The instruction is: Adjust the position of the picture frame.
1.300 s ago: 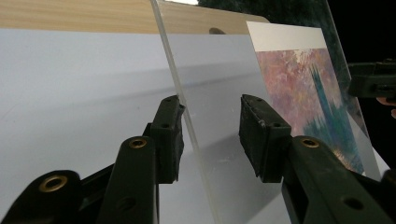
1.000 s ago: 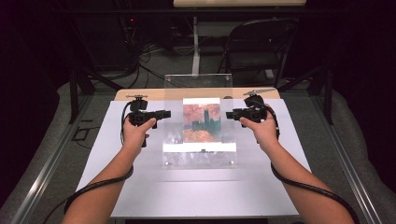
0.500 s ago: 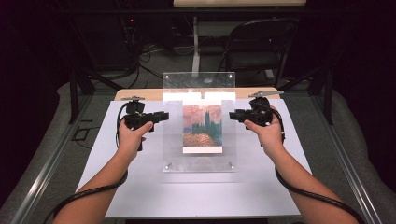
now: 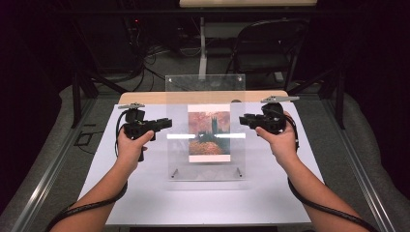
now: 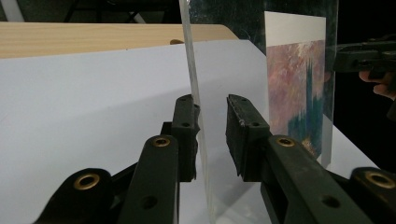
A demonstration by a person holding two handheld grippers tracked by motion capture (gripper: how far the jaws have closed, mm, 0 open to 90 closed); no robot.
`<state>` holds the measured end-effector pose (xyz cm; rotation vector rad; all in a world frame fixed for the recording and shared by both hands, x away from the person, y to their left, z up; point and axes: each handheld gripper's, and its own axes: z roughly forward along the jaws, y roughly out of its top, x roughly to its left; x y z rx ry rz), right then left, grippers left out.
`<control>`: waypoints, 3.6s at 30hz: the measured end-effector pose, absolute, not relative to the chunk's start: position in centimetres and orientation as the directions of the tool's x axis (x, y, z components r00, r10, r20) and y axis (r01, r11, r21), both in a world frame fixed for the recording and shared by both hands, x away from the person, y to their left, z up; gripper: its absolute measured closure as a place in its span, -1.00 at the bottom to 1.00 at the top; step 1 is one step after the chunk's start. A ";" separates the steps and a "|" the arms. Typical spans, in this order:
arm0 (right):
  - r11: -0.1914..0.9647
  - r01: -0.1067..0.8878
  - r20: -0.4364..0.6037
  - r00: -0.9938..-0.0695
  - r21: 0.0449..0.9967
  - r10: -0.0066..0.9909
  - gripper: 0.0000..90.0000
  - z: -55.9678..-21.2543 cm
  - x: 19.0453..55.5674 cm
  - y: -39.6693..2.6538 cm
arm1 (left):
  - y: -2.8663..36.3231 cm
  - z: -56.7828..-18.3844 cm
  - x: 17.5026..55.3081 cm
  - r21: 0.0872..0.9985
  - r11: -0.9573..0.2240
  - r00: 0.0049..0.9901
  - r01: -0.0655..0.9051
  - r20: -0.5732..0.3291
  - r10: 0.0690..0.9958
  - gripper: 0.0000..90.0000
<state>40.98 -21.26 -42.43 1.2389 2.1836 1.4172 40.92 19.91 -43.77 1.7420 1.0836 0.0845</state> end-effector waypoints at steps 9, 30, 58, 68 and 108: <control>0.164 0.490 0.205 -0.612 0.856 0.764 0.60 -42.1 39.5 -21.4 | 20.0 -43.4 39.7 0.797 -0.076 0.612 0.599 -0.395 0.685 0.67; 0.165 0.466 0.187 -0.620 0.869 0.762 0.68 -41.6 37.1 -21.6 | 20.3 -43.1 37.7 0.816 -0.076 0.637 0.573 -0.386 0.667 0.72; 0.134 0.417 0.198 -0.658 0.899 0.727 0.73 -41.8 32.8 -22.2 | 20.6 -43.1 33.4 0.853 -0.089 0.685 0.515 -0.347 0.640 0.70; 0.122 0.403 0.198 -0.664 0.907 0.721 0.71 -42.1 31.5 -22.2 | 20.5 -43.2 31.9 0.868 -0.108 0.699 0.484 -0.310 0.645 0.66; 0.089 0.386 0.222 -0.689 0.918 0.690 0.46 -42.9 30.0 -22.3 | 20.7 -43.8 30.2 0.882 -0.097 0.703 0.461 -0.296 0.647 0.47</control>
